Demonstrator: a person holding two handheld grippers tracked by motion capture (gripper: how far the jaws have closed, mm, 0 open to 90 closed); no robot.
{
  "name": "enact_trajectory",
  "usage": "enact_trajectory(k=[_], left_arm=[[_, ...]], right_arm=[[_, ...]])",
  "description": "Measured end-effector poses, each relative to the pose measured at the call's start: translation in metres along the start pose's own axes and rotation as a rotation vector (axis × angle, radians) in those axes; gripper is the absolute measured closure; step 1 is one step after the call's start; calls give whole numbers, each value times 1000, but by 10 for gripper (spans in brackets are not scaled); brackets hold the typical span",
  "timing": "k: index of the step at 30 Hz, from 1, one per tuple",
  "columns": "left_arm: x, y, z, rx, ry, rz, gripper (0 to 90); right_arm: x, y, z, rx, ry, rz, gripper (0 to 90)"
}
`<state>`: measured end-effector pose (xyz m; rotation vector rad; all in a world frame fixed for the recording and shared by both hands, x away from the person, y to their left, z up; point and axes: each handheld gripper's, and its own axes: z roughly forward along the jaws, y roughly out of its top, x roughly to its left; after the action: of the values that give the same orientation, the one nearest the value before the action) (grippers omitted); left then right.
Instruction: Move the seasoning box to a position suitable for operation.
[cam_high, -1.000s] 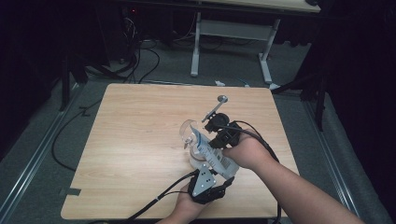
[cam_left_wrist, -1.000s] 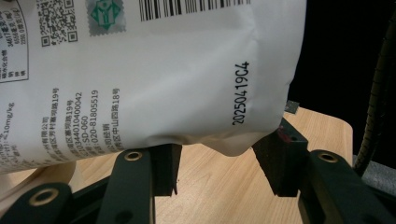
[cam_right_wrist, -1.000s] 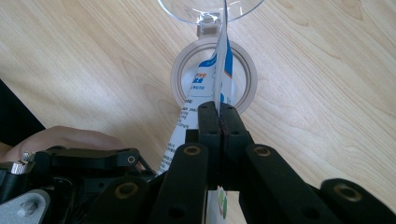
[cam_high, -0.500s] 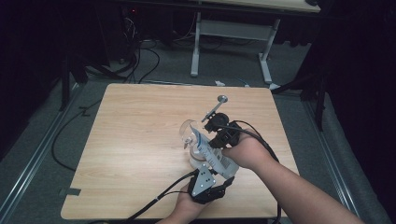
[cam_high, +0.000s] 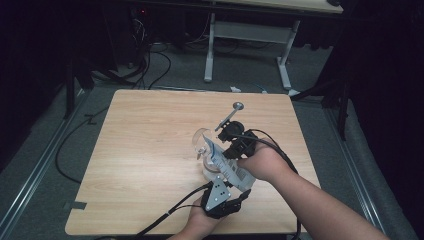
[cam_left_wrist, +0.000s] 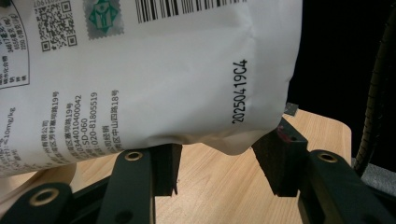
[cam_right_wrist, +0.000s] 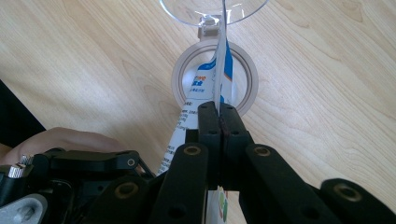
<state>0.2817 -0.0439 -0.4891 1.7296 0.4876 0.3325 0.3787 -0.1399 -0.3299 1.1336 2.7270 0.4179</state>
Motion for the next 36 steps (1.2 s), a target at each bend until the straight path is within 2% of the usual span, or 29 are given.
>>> enact_trajectory(k=[33,36], left_arm=[[1,1,0,-5,0,-5,540],[1,1,0,-5,-1,-5,541]], right_arm=[[1,1,0,0,2,13,896],[0,2,0,-5,0,-4,896]])
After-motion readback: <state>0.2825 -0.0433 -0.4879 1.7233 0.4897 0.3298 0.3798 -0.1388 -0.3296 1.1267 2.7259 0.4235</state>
